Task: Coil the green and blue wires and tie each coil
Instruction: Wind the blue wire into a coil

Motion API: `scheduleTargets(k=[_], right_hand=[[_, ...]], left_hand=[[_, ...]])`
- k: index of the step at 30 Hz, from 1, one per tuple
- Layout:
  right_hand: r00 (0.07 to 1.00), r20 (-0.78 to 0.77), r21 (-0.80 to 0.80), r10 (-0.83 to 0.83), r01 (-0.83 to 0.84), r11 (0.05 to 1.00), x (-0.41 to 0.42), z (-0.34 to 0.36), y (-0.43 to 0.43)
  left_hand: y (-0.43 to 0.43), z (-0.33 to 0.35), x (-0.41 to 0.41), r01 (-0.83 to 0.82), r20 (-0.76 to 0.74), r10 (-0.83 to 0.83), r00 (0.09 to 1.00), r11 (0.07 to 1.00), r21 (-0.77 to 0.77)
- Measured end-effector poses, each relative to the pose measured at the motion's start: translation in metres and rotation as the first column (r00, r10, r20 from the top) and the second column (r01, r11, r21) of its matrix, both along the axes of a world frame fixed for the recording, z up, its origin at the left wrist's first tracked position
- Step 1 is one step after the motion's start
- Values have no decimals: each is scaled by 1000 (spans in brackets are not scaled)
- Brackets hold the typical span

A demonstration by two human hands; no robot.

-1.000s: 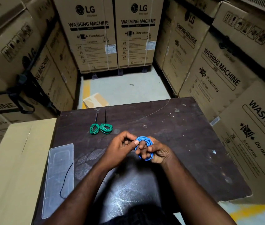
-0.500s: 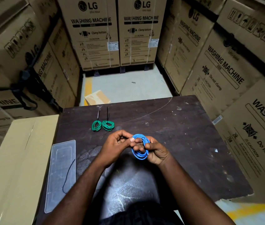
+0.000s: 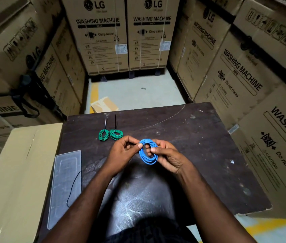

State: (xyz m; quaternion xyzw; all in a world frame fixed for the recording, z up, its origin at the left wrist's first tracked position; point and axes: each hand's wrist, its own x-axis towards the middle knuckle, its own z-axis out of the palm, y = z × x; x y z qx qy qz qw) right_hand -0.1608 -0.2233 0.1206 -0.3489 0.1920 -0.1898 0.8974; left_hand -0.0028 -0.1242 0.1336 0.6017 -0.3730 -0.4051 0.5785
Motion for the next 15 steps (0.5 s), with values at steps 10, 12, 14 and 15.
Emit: scheduleTargets(k=[10, 12, 14, 15], right_hand=[[941, -307, -355, -142, 25, 935, 10, 12, -2], [914, -364, -402, -176, 16, 915, 14, 15, -1], [882, -414, -439, -226, 24, 898, 17, 13, -1], [867, -431, -452, -251, 34, 891, 19, 12, -1]], left_hand=[[-1, -6, 1, -162, 184, 167, 969, 986, -41], [0, -8, 3, -176, 197, 180, 964, 984, -36], [2, -10, 4, -188, 202, 191, 961, 982, -32], [2, -10, 4, -197, 203, 199, 959, 980, -33]])
